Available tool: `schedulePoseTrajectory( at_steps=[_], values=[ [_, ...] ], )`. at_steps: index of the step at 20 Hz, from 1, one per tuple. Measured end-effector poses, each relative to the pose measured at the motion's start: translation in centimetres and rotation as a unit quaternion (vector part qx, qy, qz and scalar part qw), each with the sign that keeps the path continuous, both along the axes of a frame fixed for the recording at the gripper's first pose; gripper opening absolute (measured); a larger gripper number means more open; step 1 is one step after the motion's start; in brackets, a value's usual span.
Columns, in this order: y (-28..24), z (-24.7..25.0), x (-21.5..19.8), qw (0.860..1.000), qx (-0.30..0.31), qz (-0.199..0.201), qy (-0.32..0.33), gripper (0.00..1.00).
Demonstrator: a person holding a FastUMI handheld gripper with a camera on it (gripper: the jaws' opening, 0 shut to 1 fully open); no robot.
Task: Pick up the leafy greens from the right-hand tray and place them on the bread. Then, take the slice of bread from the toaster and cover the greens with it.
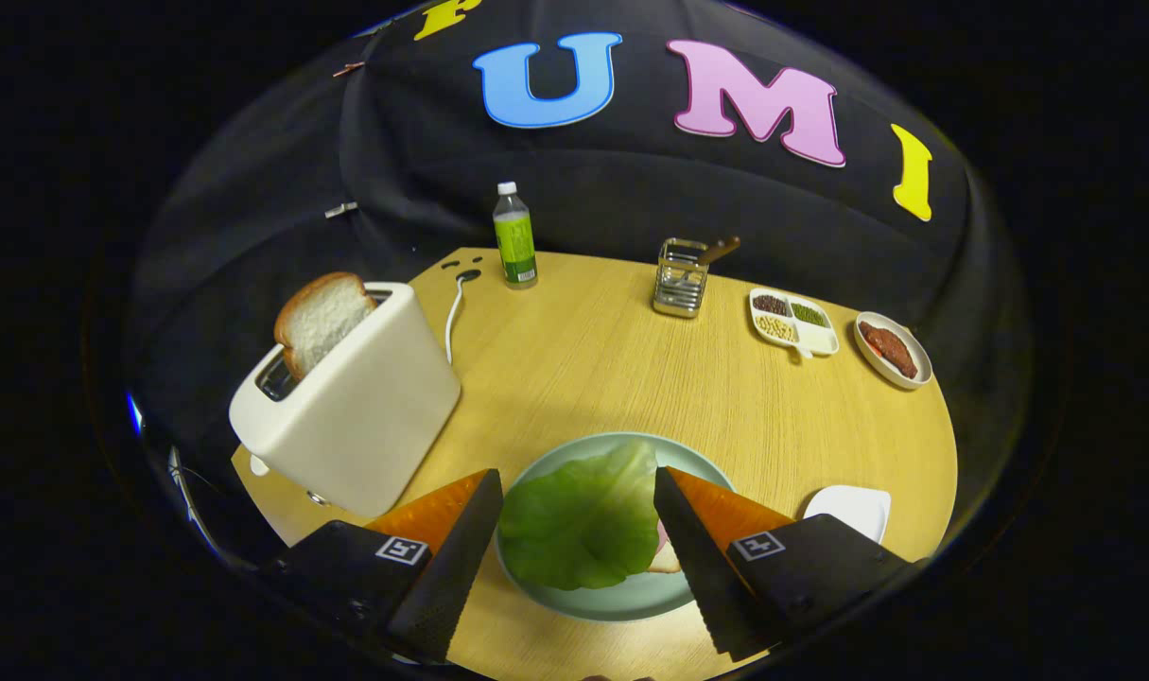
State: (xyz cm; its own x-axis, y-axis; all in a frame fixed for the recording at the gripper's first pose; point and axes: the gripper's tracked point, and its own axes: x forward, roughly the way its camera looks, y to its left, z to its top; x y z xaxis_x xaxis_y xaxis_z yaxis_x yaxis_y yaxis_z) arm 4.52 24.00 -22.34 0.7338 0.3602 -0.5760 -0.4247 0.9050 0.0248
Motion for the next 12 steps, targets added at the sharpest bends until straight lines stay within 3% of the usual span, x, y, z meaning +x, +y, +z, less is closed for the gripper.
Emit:
schedulePoseTrajectory(
  at_steps=[7,12],
  values=[
    [7.3,9.1,-0.8,0.993,0.047,0.076,-0.071,1.0],
    [13.6,11.2,-2.3,0.987,0.068,0.123,-0.074,1.0]
  ],
)
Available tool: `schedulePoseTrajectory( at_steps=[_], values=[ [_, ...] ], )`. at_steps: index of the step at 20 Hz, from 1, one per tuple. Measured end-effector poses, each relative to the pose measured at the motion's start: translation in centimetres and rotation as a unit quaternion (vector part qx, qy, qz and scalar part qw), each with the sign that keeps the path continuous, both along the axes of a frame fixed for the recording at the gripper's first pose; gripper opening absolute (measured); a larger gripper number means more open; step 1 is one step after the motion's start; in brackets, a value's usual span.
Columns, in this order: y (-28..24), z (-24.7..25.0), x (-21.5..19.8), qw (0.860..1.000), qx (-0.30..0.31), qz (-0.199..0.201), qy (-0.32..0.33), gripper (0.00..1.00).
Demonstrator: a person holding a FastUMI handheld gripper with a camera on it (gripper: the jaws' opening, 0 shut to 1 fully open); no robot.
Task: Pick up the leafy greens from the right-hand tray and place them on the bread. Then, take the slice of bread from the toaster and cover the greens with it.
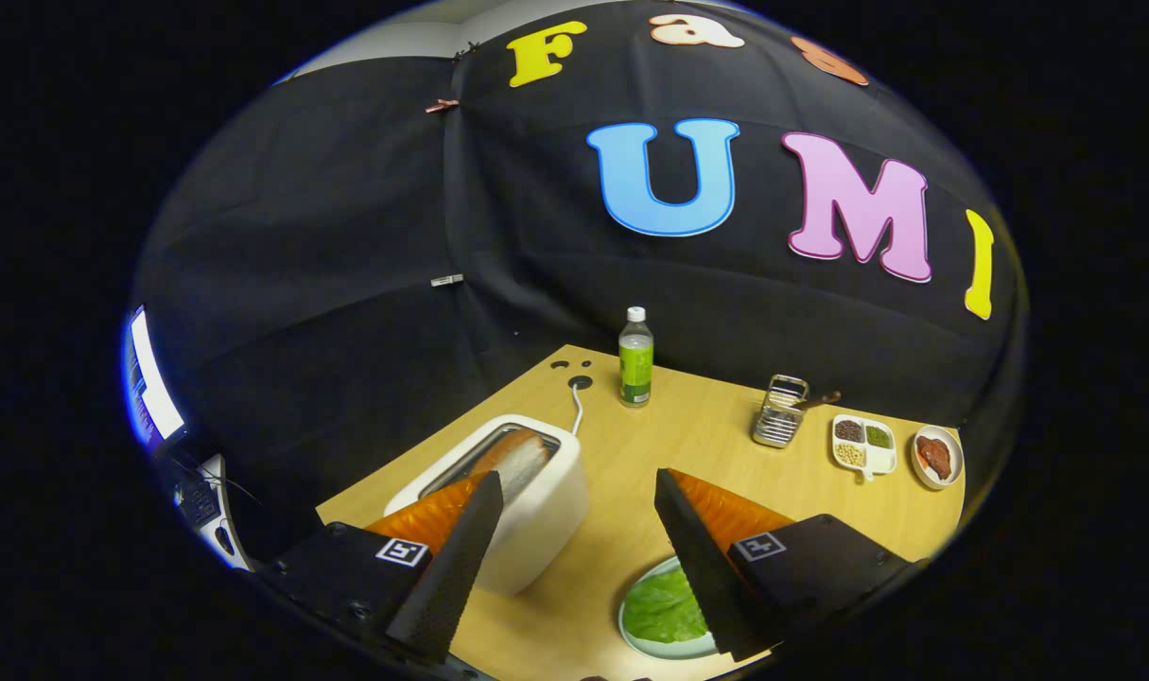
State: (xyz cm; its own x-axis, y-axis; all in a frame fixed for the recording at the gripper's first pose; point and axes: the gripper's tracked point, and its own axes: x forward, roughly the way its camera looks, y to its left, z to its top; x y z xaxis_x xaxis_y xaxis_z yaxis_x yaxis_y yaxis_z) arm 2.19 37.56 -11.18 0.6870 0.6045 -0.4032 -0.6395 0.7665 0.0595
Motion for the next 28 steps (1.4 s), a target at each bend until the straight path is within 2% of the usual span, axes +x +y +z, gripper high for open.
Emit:
schedulePoseTrajectory(
  at_steps=[6,16,18,21,22,23,24,25,28],
  values=[
    [6.3,-2.6,-0.6,0.999,-0.021,0.028,0.02,1.0],
    [10.2,-8.0,2.9,0.997,-0.051,-0.006,0.058,1.0],
    [10.4,-8.8,3.1,0.996,-0.056,-0.008,0.063,0.96],
    [10.5,-8.9,3.6,0.997,-0.061,-0.013,0.055,0.77],
    [10.4,-9.1,3.3,0.996,-0.062,-0.015,0.057,0.74],
    [10.5,-9.3,3.1,0.996,-0.064,-0.015,0.062,0.64],
    [10.4,-9.5,3.2,0.995,-0.069,-0.016,0.064,0.59],
    [10.2,-9.5,3.2,0.995,-0.073,-0.016,0.062,0.47],
    [9.8,-9.7,3.0,0.994,-0.073,-0.026,0.077,0.32]
  ],
)
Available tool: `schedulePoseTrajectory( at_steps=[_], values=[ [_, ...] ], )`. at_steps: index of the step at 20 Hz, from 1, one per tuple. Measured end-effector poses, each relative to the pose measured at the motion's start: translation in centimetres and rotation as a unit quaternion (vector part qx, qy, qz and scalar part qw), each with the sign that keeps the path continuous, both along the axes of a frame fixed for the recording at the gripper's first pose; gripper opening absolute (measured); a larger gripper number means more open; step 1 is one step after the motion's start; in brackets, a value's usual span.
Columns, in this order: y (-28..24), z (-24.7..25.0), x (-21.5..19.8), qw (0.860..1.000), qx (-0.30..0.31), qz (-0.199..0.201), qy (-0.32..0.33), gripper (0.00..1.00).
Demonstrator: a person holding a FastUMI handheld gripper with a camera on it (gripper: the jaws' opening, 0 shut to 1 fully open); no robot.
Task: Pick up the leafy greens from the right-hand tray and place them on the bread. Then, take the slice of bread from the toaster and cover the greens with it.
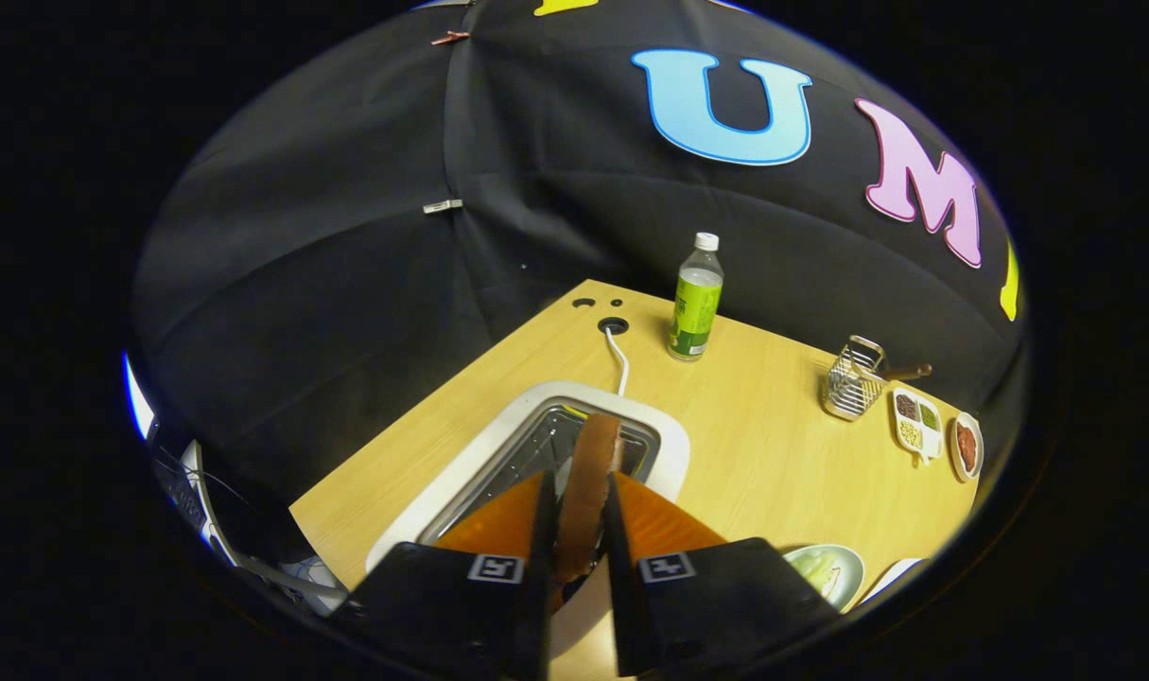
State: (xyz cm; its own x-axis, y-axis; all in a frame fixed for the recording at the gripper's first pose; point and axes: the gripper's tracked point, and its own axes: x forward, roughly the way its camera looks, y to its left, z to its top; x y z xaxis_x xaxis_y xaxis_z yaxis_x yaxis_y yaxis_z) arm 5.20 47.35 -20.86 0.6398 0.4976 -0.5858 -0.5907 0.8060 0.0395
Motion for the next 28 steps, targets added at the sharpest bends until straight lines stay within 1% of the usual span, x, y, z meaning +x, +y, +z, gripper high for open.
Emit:
schedulePoseTrajectory(
  at_steps=[2,4,5,7,11,15,18,19,20,23,28],
  values=[
    [-0.1,0.0,-0.2,1.0,0.013,-0.011,0.023,0.21],
    [-0.2,0.4,-0.1,0.999,0.027,-0.02,0.041,0.17],
    [-0.1,0.9,-0.2,0.998,0.036,-0.019,0.045,0.17],
    [-0.1,2.1,0.0,0.998,0.047,-0.01,0.038,0.13],
    [-0.7,5.4,-0.3,0.998,0.066,0.008,0.02,0.13],
    [-1.7,9.4,0.0,0.995,0.101,0.009,0.0,0.13],
    [-3.6,11.5,0.8,0.994,0.105,0.008,-0.019,0.13],
    [-4.5,11.7,1.0,0.994,0.104,0.006,-0.023,0.13],
    [-5.7,11.9,1.0,0.995,0.099,0.001,-0.027,0.1],
    [-9.1,11.7,1.9,0.995,0.092,-0.016,-0.037,0.1],
    [-14.8,9.8,2.7,0.993,0.102,-0.052,-0.007,0.1]
  ],
)
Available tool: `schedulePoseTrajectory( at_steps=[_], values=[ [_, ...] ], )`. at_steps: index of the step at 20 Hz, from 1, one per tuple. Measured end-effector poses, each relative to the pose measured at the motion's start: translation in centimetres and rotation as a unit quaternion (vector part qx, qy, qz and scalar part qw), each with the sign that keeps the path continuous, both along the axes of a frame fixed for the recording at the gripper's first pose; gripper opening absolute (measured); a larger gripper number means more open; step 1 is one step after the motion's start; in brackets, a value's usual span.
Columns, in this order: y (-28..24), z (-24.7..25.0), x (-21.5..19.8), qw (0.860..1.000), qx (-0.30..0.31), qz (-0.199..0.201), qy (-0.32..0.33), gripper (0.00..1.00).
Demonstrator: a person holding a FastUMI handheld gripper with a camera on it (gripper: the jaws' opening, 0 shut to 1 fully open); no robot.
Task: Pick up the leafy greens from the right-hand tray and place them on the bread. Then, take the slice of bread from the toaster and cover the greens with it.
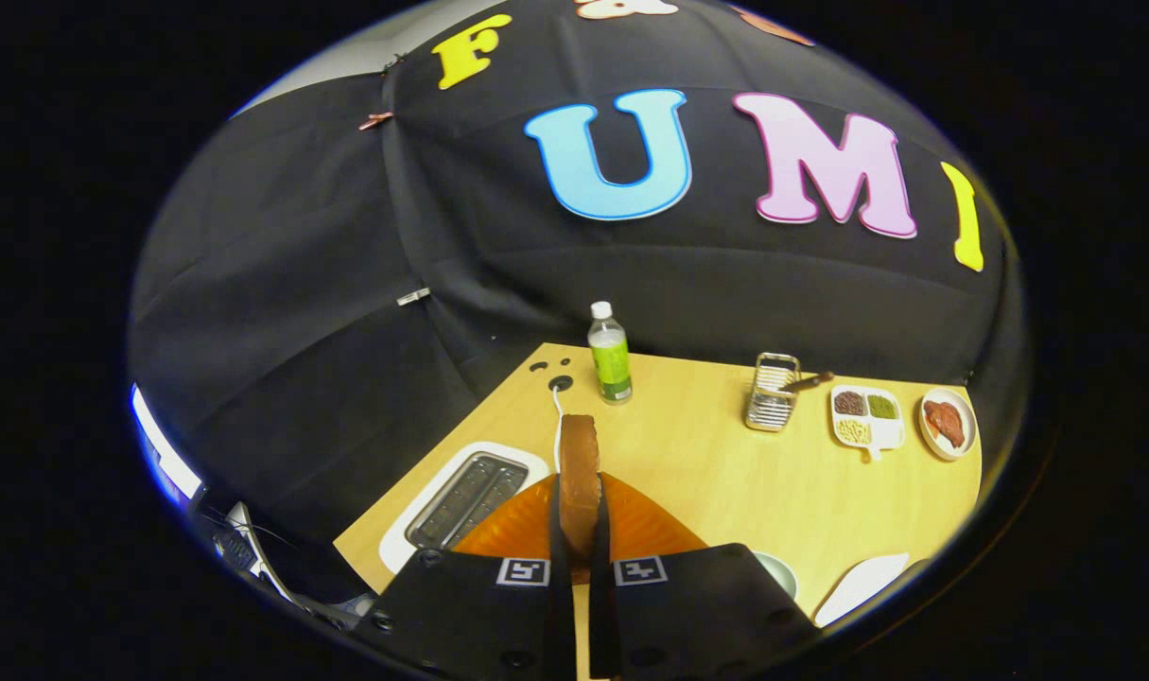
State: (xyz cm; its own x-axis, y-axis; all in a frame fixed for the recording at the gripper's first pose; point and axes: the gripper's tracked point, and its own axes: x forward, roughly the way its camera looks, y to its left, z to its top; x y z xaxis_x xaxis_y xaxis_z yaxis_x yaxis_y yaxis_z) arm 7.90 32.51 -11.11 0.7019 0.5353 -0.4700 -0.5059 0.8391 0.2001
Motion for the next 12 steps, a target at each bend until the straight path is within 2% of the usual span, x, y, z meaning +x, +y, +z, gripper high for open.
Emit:
schedulePoseTrajectory(
  at_steps=[5,12],
  values=[
    [-4.6,-3.8,0.2,0.998,0.007,-0.034,0.046,0.1],
    [-6.9,-10.2,-1.0,0.991,0.029,-0.056,0.121,0.1]
  ],
)
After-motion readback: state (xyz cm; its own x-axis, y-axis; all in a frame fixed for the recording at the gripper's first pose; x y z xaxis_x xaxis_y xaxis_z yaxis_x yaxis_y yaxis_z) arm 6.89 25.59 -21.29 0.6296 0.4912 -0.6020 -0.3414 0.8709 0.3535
